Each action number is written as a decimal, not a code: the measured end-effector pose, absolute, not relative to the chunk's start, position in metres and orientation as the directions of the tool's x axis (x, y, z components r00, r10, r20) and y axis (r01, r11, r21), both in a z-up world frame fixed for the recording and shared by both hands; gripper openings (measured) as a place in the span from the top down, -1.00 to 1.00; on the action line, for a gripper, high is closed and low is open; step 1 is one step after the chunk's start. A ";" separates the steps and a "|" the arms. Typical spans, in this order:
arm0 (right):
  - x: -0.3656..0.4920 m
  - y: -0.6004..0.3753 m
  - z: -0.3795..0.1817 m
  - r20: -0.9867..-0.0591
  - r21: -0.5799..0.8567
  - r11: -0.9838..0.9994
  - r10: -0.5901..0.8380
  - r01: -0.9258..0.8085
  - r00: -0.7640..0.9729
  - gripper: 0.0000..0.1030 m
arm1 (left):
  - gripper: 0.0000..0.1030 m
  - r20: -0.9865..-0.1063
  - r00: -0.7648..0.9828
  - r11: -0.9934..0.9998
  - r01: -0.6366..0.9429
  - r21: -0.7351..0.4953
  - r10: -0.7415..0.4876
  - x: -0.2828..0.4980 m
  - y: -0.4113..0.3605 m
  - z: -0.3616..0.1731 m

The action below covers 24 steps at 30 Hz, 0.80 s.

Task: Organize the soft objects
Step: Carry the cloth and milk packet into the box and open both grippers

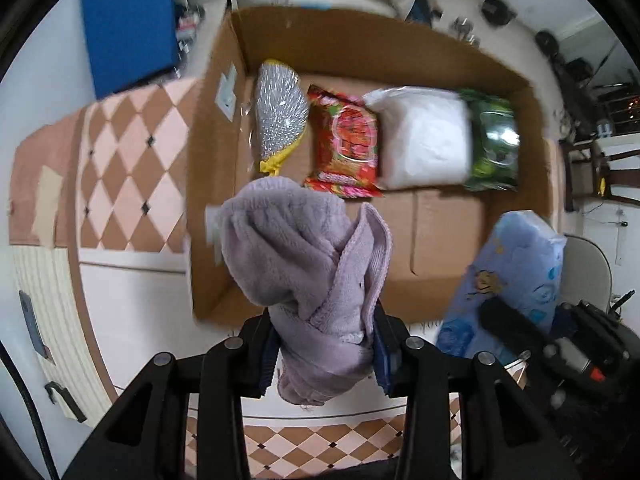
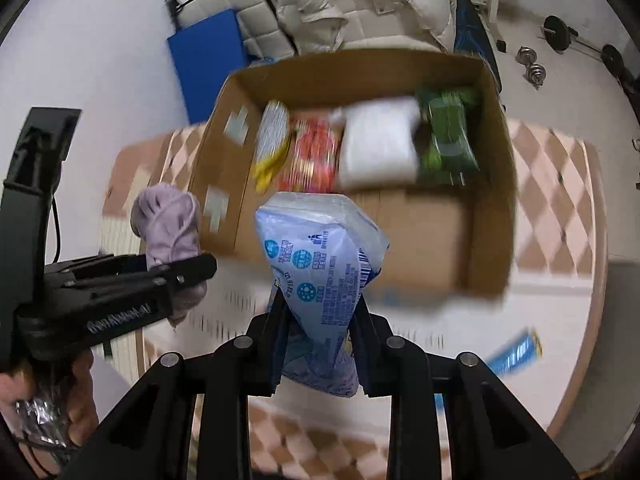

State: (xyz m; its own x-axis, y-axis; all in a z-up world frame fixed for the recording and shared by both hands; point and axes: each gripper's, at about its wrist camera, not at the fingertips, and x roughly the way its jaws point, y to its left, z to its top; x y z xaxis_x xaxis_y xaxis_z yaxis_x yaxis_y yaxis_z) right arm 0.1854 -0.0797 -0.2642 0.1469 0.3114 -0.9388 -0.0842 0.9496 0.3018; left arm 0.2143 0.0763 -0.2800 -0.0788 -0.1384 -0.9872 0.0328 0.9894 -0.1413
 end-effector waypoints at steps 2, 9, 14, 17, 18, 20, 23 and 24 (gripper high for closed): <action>0.215 -0.067 -0.287 -0.946 0.303 0.949 0.310 -0.084 0.091 0.41 | 0.31 -0.982 -0.142 0.992 0.007 -0.125 -0.122 0.239 0.086 -0.307; 0.254 -0.039 -0.358 -0.955 0.297 0.952 0.294 -0.076 -0.047 0.41 | 0.31 -0.967 -0.239 0.996 -0.021 -0.083 -0.085 0.276 0.085 -0.356; 0.261 -0.028 -0.391 -0.945 0.317 0.946 0.310 -0.063 -0.103 0.41 | 0.27 -0.956 -0.285 0.997 -0.027 -0.066 -0.071 0.278 0.082 -0.379; 0.265 -0.027 -0.403 -0.945 0.313 0.947 0.304 -0.067 -0.121 0.38 | 0.26 -0.953 -0.297 0.998 -0.021 -0.056 -0.060 0.278 0.080 -0.386; 0.266 -0.027 -0.405 -0.944 0.314 0.947 0.304 -0.068 -0.126 0.36 | 0.26 -0.952 -0.302 0.998 -0.016 -0.055 -0.058 0.277 0.079 -0.388; 0.269 -0.024 -0.411 -0.940 0.322 0.944 0.311 -0.067 -0.140 0.26 | 0.24 -0.948 -0.312 0.998 -0.013 -0.065 -0.066 0.275 0.077 -0.390; 0.270 -0.023 -0.414 -0.935 0.334 0.941 0.323 -0.060 -0.148 -0.04 | 0.17 -0.947 -0.311 0.996 -0.017 -0.084 -0.085 0.271 0.075 -0.382; 0.270 -0.022 -0.415 -0.935 0.334 0.941 0.323 -0.057 -0.148 -0.15 | 0.13 -0.948 -0.305 0.995 -0.016 -0.095 -0.095 0.271 0.074 -0.378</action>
